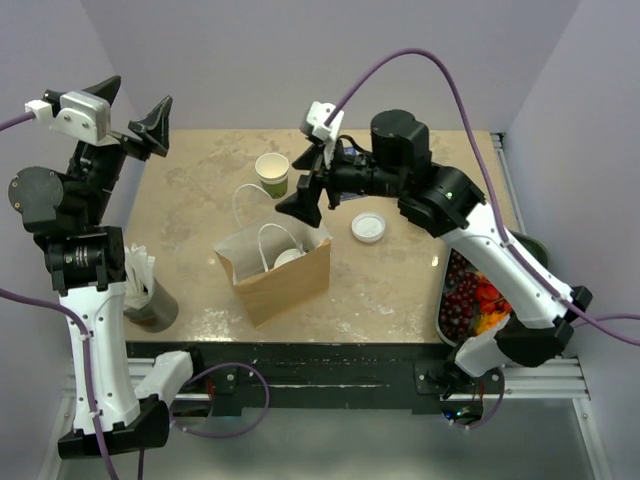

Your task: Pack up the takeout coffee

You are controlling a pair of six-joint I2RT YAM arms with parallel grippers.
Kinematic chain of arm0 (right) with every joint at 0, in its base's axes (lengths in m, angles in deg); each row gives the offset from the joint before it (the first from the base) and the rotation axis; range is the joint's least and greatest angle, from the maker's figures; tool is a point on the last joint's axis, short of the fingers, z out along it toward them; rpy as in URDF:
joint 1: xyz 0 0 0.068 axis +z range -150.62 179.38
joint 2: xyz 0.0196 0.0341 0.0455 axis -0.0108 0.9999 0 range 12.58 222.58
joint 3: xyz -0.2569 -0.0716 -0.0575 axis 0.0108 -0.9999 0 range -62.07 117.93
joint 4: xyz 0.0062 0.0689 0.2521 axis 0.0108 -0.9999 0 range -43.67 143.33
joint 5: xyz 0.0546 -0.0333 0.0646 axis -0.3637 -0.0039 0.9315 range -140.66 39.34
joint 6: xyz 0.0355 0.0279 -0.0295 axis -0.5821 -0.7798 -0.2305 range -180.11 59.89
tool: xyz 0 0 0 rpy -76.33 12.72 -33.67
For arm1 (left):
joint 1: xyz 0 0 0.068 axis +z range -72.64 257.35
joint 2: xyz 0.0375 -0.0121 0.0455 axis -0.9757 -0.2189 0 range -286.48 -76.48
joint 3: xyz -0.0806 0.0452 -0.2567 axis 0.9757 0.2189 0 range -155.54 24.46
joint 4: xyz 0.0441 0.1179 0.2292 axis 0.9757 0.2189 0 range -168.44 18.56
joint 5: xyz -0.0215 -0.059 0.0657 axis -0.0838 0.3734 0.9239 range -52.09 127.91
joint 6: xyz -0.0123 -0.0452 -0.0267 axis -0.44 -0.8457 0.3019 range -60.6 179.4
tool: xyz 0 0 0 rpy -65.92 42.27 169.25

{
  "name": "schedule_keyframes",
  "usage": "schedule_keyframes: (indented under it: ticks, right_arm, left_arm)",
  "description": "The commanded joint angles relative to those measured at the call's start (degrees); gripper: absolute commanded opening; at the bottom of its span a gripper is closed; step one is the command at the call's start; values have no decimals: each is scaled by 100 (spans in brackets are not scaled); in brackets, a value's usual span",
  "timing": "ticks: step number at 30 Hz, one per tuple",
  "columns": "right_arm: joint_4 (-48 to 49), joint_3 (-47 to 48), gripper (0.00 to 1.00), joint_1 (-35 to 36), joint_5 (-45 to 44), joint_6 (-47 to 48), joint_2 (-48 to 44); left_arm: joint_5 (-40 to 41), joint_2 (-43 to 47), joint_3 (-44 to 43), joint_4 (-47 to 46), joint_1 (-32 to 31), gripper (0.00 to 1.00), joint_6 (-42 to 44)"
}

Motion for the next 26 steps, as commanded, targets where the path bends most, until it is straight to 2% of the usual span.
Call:
schedule_keyframes:
  ticks: [1, 7, 10, 12, 14, 16, 17, 20, 26]
  right_arm:
    - [-348, 537, 99, -10, -374, 107, 202]
    - [152, 231, 99, -492, -2024, -6, -132]
    - [-66, 483, 99, -905, -2614, -33, -1]
    - [-373, 686, 99, -1038, -3280, -164, 324]
    - [-654, 1116, 99, -1047, -4499, -226, 788]
    - [-954, 1510, 99, -1065, -5250, -314, 1079]
    - [-1016, 1609, 99, -1074, -5671, -306, 1263]
    - [-912, 1514, 99, -1091, -5991, -166, 1257]
    - [-200, 942, 99, -1267, -6044, 159, 879]
  left_arm:
    - [-149, -13, -65, -132, 32, 80, -69]
    - [-123, -13, 31, -44, 24, 80, 11]
    - [-18, -56, 146, 105, 32, 82, 89]
    - [105, -135, 146, 393, 32, 87, 116]
    - [184, -346, 59, 641, 24, 90, 107]
    - [211, -565, -38, 896, 32, 99, 134]
    - [211, -645, -73, 975, 32, 100, 134]
    - [185, -865, -144, 1055, 32, 100, 134]
    - [115, -1418, -565, 1160, 24, 100, 2]
